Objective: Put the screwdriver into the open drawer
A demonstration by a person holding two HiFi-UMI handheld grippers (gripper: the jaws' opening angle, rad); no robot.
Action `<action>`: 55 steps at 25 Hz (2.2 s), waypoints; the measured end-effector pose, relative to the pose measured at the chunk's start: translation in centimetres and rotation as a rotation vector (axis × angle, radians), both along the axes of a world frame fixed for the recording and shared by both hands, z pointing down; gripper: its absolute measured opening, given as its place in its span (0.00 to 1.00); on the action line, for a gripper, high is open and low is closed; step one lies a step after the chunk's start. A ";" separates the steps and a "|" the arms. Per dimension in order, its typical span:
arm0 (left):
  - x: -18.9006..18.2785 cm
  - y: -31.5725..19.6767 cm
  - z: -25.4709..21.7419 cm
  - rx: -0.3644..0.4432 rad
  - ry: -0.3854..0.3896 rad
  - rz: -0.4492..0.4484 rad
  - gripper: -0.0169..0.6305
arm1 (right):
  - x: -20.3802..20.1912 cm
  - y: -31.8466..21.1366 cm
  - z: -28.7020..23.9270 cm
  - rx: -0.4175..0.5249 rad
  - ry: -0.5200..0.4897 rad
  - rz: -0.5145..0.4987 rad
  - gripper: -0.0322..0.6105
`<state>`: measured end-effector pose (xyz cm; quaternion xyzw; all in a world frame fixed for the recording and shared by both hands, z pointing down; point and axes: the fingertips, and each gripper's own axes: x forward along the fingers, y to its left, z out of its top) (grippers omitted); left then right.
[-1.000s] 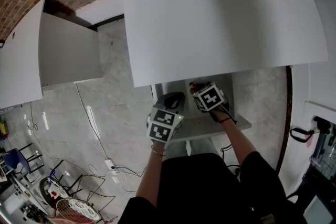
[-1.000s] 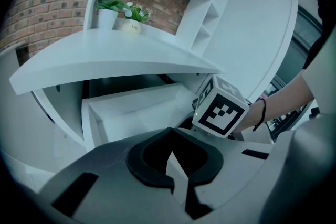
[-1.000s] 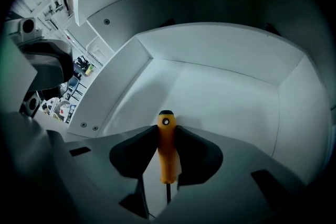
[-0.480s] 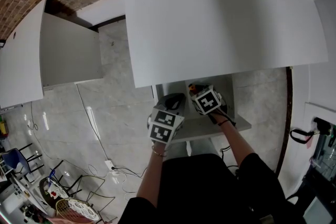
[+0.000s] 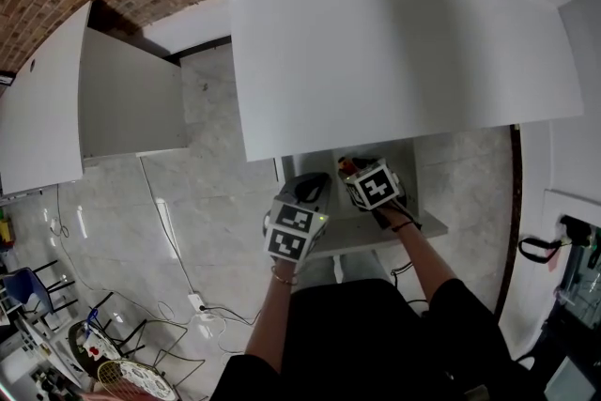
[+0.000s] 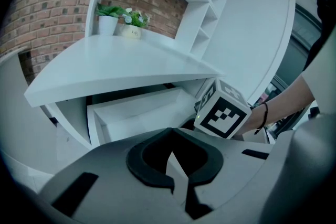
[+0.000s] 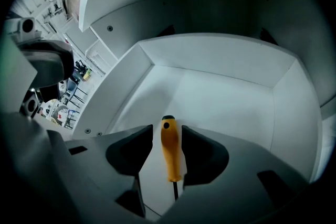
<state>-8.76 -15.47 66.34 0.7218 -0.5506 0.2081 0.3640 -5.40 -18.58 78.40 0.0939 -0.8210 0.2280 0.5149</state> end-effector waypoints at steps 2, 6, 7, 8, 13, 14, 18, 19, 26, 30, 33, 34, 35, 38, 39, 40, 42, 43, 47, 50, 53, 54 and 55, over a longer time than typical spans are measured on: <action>-0.3 0.1 -0.5 0.010 -0.009 -0.003 0.04 | -0.1 -0.1 -0.8 -0.008 -0.016 0.005 0.28; -1.0 0.5 -2.0 0.035 -0.025 -0.015 0.04 | -0.2 0.0 -2.9 -0.010 -0.052 -0.018 0.20; -1.2 0.6 -2.4 0.042 -0.028 -0.020 0.04 | -0.3 0.0 -3.5 -0.001 -0.064 -0.025 0.18; -1.3 0.7 -2.8 0.048 -0.030 -0.024 0.04 | -0.4 -0.1 -4.1 0.009 -0.076 -0.030 0.15; -2.1 1.4 -4.7 0.080 -0.050 -0.028 0.04 | -1.1 -0.3 -7.7 0.056 -0.151 -0.031 0.10; -2.2 1.6 -5.3 0.089 -0.053 -0.031 0.04 | -1.2 -0.2 -8.6 0.061 -0.171 -0.025 0.09; -2.9 2.3 -7.4 0.137 -0.056 -0.064 0.04 | -1.3 0.4 -12.0 0.073 -0.251 -0.017 0.09; -3.1 2.5 -7.9 0.149 -0.058 -0.071 0.04 | -1.2 0.5 -12.8 0.077 -0.269 -0.014 0.09; -3.7 3.3 -11.8 0.220 -0.070 -0.096 0.04 | -0.9 0.4 -18.9 0.104 -0.404 0.048 0.08; -3.9 3.4 -13.9 0.283 -0.056 -0.111 0.04 | -0.8 0.4 -22.5 0.110 -0.490 0.068 0.08; -3.9 3.5 -15.4 0.340 -0.044 -0.119 0.04 | -0.7 0.4 -25.4 0.120 -0.568 0.091 0.08; -4.0 3.5 -16.0 0.359 -0.044 -0.121 0.04 | -0.7 0.4 -26.4 0.129 -0.593 0.097 0.08; -4.0 3.6 -16.7 0.378 -0.044 -0.123 0.04 | -0.6 0.3 -27.4 0.139 -0.616 0.102 0.08; -4.1 3.9 -18.5 0.423 -0.046 -0.134 0.04 | -0.1 0.4 -30.0 0.156 -0.683 0.122 0.08; -4.1 4.0 -19.1 0.438 -0.048 -0.137 0.04 | 0.0 0.4 -30.7 0.160 -0.706 0.128 0.08; -4.2 4.0 -19.7 0.453 -0.051 -0.141 0.04 | 0.2 0.4 -31.4 0.164 -0.727 0.134 0.08; -4.3 4.0 -20.7 0.484 -0.058 -0.151 0.04 | 0.6 0.2 -32.5 0.173 -0.767 0.154 0.08; -4.4 4.1 -21.2 0.499 -0.061 -0.157 0.04 | 0.8 0.0 -33.1 0.179 -0.785 0.167 0.08; -4.8 4.1 -23.3 0.550 -0.073 -0.180 0.04 | 1.5 -0.7 -35.9 0.221 -0.851 0.201 0.08; -5.1 4.1 -24.5 0.584 -0.086 -0.201 0.04 | 2.0 -1.3 -37.9 0.255 -0.908 0.217 0.08; -5.3 3.9 -25.8 0.623 -0.103 -0.222 0.04 | 2.5 -2.0 -39.8 0.291 -0.958 0.228 0.08; -5.4 3.9 -26.2 0.635 -0.108 -0.228 0.04 | 2.7 -2.2 -40.4 0.302 -0.973 0.230 0.08; -5.5 3.8 -26.6 0.645 -0.113 -0.234 0.04 | 2.8 -2.4 -41.0 0.311 -0.988 0.233 0.08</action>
